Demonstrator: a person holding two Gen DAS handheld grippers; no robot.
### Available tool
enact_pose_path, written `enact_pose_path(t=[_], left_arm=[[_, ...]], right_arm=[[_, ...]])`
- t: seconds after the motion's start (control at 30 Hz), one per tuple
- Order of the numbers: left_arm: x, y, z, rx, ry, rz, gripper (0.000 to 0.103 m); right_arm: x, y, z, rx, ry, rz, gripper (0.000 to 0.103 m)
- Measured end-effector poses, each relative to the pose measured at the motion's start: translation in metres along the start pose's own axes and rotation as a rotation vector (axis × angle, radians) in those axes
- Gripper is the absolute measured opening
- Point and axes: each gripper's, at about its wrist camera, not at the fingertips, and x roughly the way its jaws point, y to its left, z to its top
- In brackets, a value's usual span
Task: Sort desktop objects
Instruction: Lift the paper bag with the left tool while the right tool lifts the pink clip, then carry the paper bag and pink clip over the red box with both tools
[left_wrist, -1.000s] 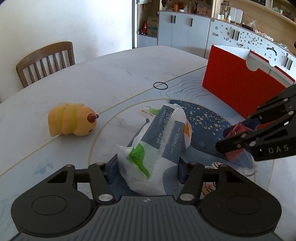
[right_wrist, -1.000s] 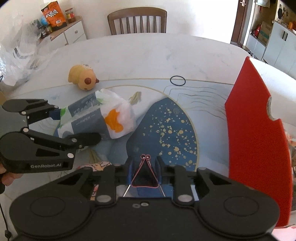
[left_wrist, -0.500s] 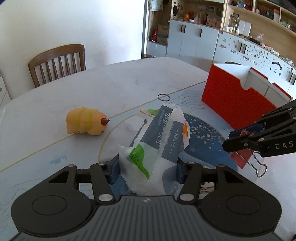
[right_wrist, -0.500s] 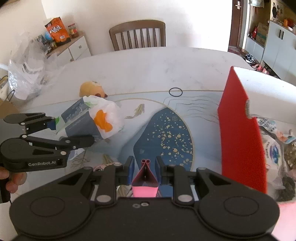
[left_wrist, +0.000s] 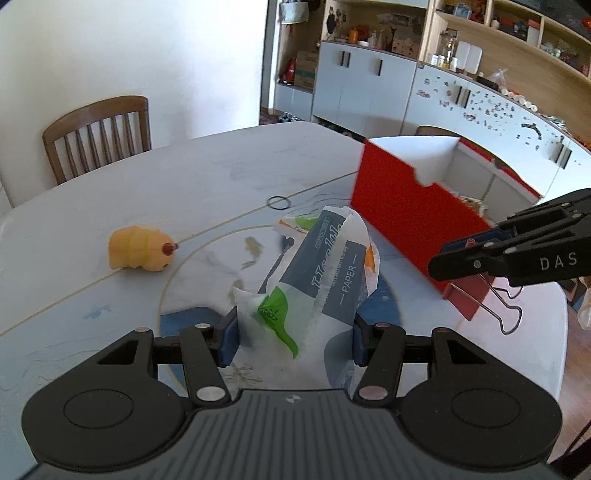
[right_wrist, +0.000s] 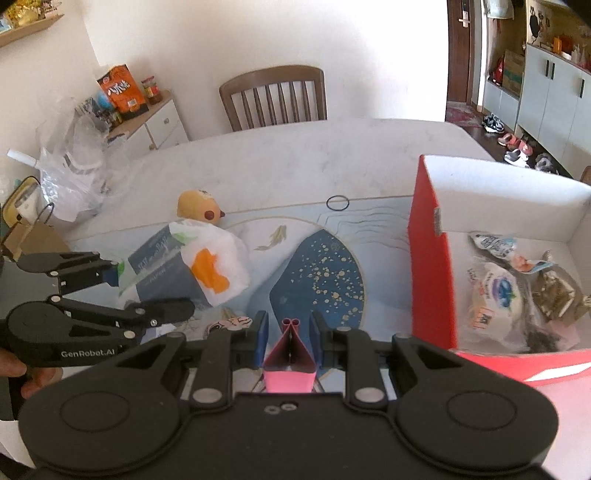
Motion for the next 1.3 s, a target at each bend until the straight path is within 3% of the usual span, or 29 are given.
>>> enact_pose_path(t=[0.67,1.3], left_arm=[[-0.008,-0.09,0.037,0.094,-0.017,-0.075,0.055],[0.034,-0.175,0.092,0.202,-0.016,-0.077,0.056]], right_arm=[[-0.081,-0.061,0.009,-0.005,-0.149,-0.05,0.023],[-0.09,-0.165,0.033,0.014,-0.21,-0.121,0.023]])
